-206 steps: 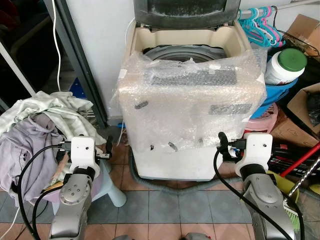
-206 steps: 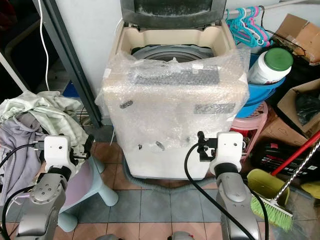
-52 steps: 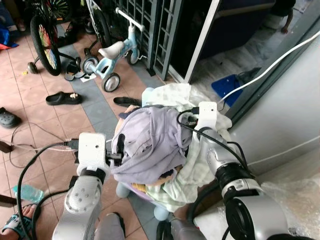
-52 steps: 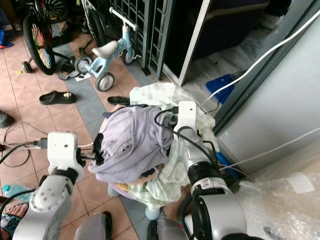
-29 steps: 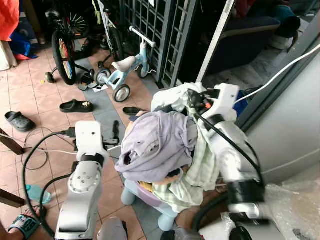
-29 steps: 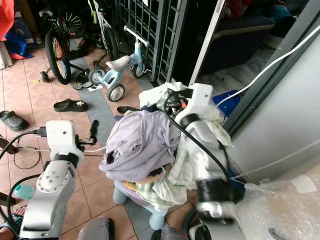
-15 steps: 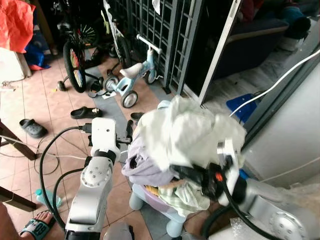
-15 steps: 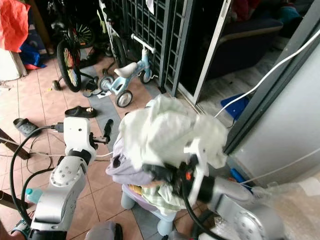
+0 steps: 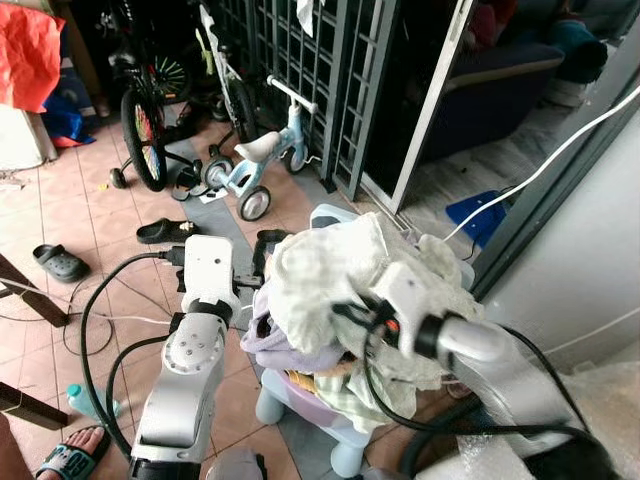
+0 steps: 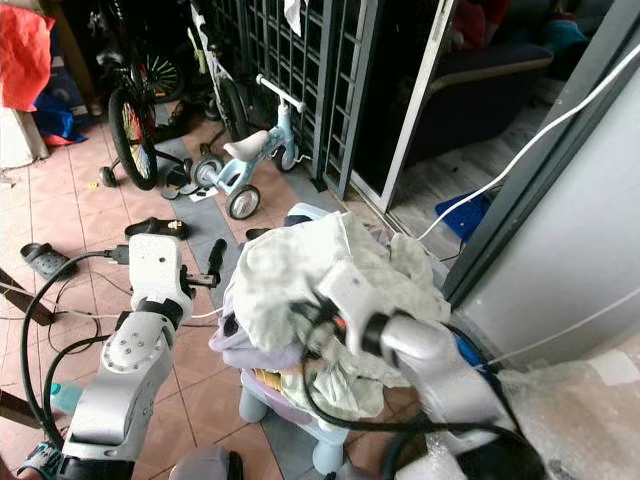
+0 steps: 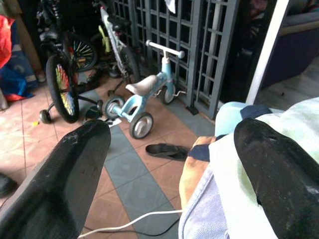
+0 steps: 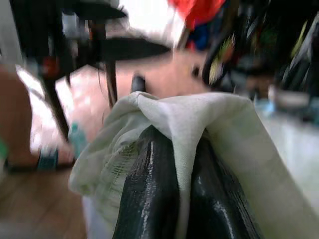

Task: Clothes washing

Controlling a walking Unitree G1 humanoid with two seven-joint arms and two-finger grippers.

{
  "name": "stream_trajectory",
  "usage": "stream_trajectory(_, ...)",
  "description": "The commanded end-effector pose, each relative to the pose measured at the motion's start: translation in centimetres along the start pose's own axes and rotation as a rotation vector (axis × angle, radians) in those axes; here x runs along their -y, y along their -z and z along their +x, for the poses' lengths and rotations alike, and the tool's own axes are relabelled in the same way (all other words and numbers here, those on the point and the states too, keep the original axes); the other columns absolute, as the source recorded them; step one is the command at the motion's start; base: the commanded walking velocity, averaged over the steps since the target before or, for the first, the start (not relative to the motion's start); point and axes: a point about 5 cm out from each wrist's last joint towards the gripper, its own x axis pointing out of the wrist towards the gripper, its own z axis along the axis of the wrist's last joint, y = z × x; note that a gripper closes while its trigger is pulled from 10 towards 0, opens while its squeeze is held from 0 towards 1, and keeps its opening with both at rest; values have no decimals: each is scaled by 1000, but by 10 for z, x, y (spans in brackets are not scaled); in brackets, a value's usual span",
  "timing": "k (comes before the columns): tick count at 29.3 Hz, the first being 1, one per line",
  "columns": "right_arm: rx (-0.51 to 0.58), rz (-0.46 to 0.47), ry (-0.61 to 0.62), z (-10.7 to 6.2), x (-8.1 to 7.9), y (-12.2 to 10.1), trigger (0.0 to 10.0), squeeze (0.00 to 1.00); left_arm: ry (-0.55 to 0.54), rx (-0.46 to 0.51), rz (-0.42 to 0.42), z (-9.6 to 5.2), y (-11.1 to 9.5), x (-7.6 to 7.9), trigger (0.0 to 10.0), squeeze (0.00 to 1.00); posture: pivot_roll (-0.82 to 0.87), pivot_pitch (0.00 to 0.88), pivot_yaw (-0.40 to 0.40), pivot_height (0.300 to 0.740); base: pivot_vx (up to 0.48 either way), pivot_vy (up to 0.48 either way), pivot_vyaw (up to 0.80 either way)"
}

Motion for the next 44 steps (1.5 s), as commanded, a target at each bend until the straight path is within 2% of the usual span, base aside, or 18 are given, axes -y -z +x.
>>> stream_trajectory(1, 25, -10, 70, 0, 10, -3, 10000, 1000, -12, -3, 10, -2, -1, -1, 10000, 0, 34, 0, -44, 740, 0, 0, 0)
stream_trajectory(4, 55, -33, 185, 2, 24, -8, 10000, 1000, -18, -9, 10, -3, 1, -2, 10000, 0, 33, 0, -45, 740, 0, 0, 0)
stream_trajectory(5, 20, -64, 251, 1, 33, -4, 10000, 1000, -17, -11, 10, -4, 1, -2, 10000, 0, 32, 0, -47, 740, 0, 0, 0)
stream_trajectory(7, -38, -92, 313, -1, 40, 4, 10000, 1000, -15, -11, 10, -3, 1, -1, 10000, 0, 32, 0, -48, 740, 0, 0, 0)
stream_trajectory(9, -92, -76, 373, -4, 48, 12, 10000, 1000, -10, -10, 8, -3, 0, 1, 10000, 0, 32, 0, -48, 740, 0, 0, 0)
stream_trajectory(11, -201, -73, 322, -5, 43, 28, 10000, 1000, -8, -10, 8, -2, 0, 1, 10000, 0, 26, 0, -45, 740, 0, 0, 0)
stream_trajectory(16, -305, -39, 233, -5, 26, 49, 10000, 1000, -2, -9, 8, -1, 0, 2, 10000, 0, 29, 0, -46, 740, 0, 0, 0)
stream_trajectory(17, -298, -18, 218, -5, 21, 50, 0, 1000, -3, -7, 8, 0, -1, 2, 10000, 0, 29, 0, -46, 740, 0, 0, 0)
stream_trajectory(18, -295, -11, 216, -4, 21, 50, 0, 1000, -3, -7, 7, 0, -1, 2, 10000, 0, 29, 0, -47, 740, 0, 0, 0)
stream_trajectory(19, -297, -16, 210, -4, 18, 50, 0, 0, -4, -7, 7, 0, -1, 2, 10000, 0, 28, 0, -48, 740, 0, 0, 0)
stream_trajectory(38, -337, -11, 220, 0, 18, 52, 0, 0, -12, -10, 3, -1, 0, 2, 10000, 0, 21, 0, -49, 740, 0, 0, 0)
stream_trajectory(42, -298, 20, 272, -3, 21, 49, 0, 0, -14, -12, 4, -2, 1, 1, 10000, 0, 17, 0, -51, 740, 0, 0, 0)
stream_trajectory(44, -191, 81, 351, -7, 27, 37, 0, 0, -22, -9, 4, -3, 2, 0, 10000, 0, 10, 0, -49, 740, 0, 0, 0)
